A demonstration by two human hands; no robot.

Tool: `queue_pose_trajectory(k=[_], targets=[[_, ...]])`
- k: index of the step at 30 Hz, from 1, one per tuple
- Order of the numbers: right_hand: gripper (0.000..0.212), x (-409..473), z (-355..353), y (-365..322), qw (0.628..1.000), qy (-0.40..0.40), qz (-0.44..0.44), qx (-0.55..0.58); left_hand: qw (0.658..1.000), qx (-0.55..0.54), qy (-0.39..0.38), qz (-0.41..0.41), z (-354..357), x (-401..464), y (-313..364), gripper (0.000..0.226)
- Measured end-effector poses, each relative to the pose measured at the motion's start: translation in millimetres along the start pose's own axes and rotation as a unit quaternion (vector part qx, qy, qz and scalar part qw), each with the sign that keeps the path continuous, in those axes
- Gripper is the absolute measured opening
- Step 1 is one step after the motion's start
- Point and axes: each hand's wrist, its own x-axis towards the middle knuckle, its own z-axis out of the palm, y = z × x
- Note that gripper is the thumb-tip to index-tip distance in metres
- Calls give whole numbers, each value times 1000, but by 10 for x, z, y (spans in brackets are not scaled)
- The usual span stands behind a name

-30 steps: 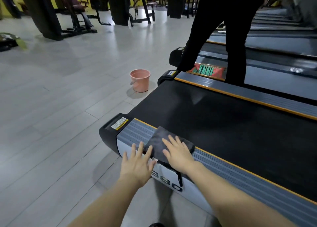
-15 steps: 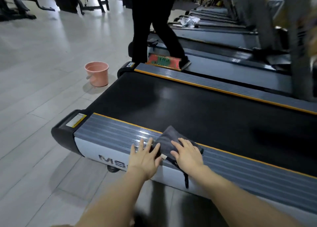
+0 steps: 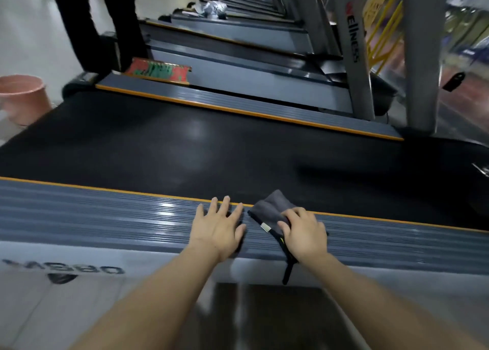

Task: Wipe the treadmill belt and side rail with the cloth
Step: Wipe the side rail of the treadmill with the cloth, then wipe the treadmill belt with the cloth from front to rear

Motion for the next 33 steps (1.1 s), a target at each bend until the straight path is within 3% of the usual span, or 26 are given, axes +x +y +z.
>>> queue_pose_trajectory(k=[10,18,25,33], targets=[[22,173,-224,1754,990,57,119,42,995,-80,26,46,76,1234,1806,61],[18,153,-758,2901,967,123,196,106,992,-83,31,86,-51,1457,2886,61],[21,637,-724,3251,960,173,185,121,994,-54,55,80,-155,1898,3204,61],[19,1379,-664,3071,970,151,130,138,997,-10,50,62,-244,2351,2946,63]])
